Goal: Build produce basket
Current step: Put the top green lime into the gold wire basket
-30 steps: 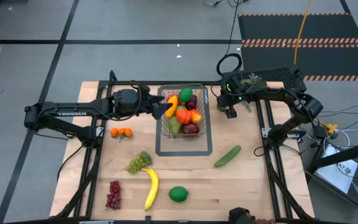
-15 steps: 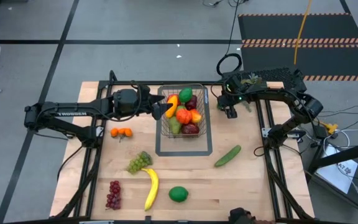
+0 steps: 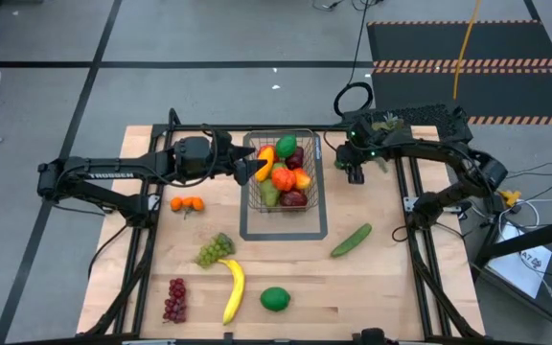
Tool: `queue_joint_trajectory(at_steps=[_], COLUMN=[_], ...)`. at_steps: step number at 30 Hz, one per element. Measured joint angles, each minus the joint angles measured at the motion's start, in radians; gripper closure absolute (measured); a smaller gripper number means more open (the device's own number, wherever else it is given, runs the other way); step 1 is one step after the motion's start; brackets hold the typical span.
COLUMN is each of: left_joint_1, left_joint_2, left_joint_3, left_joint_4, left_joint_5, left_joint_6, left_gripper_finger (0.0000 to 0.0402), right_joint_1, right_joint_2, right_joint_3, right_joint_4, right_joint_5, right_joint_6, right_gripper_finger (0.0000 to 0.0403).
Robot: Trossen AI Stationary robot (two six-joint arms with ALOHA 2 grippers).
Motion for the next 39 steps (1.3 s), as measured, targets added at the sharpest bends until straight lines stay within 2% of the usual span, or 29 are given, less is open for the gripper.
queue_joint_trajectory(at_steps=[13, 21, 28, 32, 39], left_joint_1=[0.0, 0.0, 0.001, 0.001, 0.001], left_joint_2=[0.0, 0.0, 0.0, 0.0, 0.0], left_joint_3=[0.0, 0.0, 0.0, 0.0, 0.0], left_joint_4=[0.0, -0.001, -0.002, -0.002, -0.003], left_joint_5=[0.029, 0.057, 0.113, 0.133, 0.176], left_joint_6=[0.013, 0.038, 0.075, 0.083, 0.087], left_gripper_finger=[0.0002, 0.0002, 0.0002, 0.0002, 0.0002], right_joint_1=[0.113, 0.282, 0.433, 0.5, 0.604], right_joint_2=[-0.303, -0.48, -0.508, -0.504, -0.503], right_joint_3=[0.0, 0.005, 0.06, 0.066, 0.067], right_joint_4=[0.01, 0.008, 0.038, 0.161, 0.378], right_joint_5=[0.001, 0.105, 0.109, 0.118, 0.224], right_joint_6=[0.485, 0.767, 0.983, 1.122, 1.267], right_gripper_finger=[0.0189, 0.0189, 0.0188, 0.0192, 0.0196])
